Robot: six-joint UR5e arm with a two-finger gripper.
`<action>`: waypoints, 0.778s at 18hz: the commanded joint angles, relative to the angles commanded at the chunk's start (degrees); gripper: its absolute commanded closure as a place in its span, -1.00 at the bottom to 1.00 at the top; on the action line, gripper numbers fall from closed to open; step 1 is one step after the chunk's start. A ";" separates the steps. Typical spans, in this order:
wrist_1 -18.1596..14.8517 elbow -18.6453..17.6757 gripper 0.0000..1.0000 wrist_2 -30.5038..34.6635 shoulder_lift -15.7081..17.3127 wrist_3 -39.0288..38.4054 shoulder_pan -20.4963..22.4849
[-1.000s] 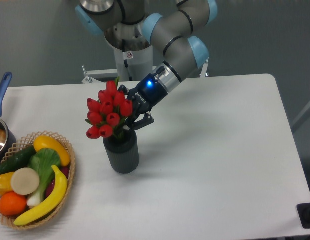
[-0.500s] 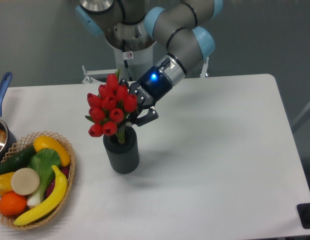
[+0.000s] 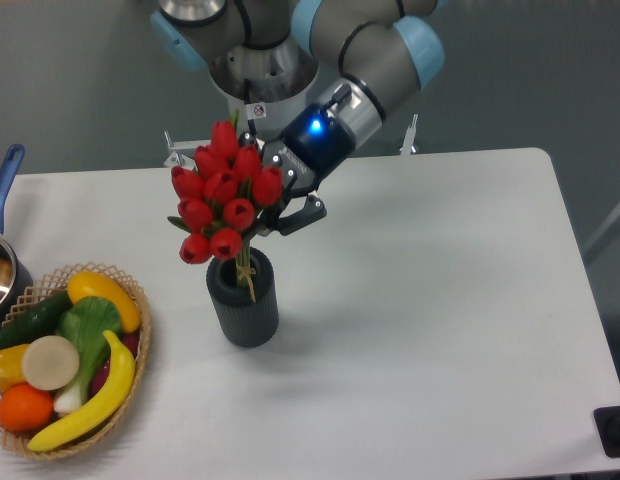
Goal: Pick up the flowers from the vase
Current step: 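Lift the gripped red tulips straight up out of the vase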
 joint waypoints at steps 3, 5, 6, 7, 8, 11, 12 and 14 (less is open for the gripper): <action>0.00 0.18 -0.03 -0.52 1.32 -1.67 0.18; 0.00 0.44 -0.03 -1.23 2.55 -3.42 0.26; 0.00 0.96 -0.03 -1.23 2.99 -4.56 0.44; 0.00 1.40 -0.03 -1.23 3.17 -5.53 0.53; -0.09 2.19 -0.03 -1.23 3.43 -7.02 0.61; -0.09 5.00 -0.03 -1.06 4.22 -13.35 0.44; -0.09 5.45 -0.03 -0.97 4.22 -13.89 0.53; -0.09 6.24 -0.03 -0.79 4.14 -14.07 0.96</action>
